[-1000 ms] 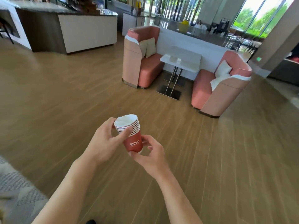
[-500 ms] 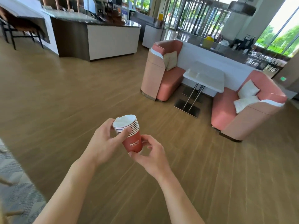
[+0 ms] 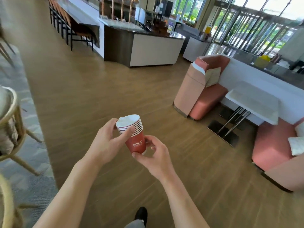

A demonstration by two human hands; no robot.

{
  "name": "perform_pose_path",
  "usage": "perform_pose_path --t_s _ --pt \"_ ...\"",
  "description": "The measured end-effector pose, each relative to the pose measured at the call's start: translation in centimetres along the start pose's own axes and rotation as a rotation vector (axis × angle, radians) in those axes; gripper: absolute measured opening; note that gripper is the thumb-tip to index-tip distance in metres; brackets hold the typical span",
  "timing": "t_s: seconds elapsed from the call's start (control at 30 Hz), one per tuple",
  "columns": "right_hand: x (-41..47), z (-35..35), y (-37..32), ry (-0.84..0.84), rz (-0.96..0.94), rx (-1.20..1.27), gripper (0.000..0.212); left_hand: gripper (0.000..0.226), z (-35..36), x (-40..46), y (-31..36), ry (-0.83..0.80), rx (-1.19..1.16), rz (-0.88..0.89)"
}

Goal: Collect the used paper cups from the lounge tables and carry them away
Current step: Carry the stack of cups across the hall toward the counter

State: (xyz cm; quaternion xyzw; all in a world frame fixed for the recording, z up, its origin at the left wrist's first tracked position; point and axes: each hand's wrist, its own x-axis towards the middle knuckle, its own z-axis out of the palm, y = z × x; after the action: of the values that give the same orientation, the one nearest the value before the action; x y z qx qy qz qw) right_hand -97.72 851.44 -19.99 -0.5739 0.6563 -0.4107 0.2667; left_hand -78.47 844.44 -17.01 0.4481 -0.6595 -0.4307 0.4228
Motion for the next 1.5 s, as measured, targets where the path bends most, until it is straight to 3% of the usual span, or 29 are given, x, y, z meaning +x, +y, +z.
perform_pose_path --t_s 0.27,0.57,0.83,1.07,1.5 --pt "11.7 -4.8 4.2 -0.038 -0.034 0.048 0.050 0.046 5.9 10.7 0.4 0.052 0.049 -0.006" --pt "23.8 -13.1 10.0 -0.009 -0.056 0.099 0.052 0.037 15.3 22.8 2.7 0.054 0.103 0.011" --pt "30.3 -15.7 14.3 0.013 0.005 0.144 0.052 0.023 20.0 30.7 2.3 -0.019 0.145 0.008" --pt "37.4 -14.9 16.1 0.004 0.031 0.132 0.052 0.041 20.5 37.8 0.0 -0.026 0.117 0.001" --pt "59.0 -8.5 13.4 0.043 0.081 0.109 0.050 0.034 13.9 60.6 -5.2 -0.092 0.095 0.021"
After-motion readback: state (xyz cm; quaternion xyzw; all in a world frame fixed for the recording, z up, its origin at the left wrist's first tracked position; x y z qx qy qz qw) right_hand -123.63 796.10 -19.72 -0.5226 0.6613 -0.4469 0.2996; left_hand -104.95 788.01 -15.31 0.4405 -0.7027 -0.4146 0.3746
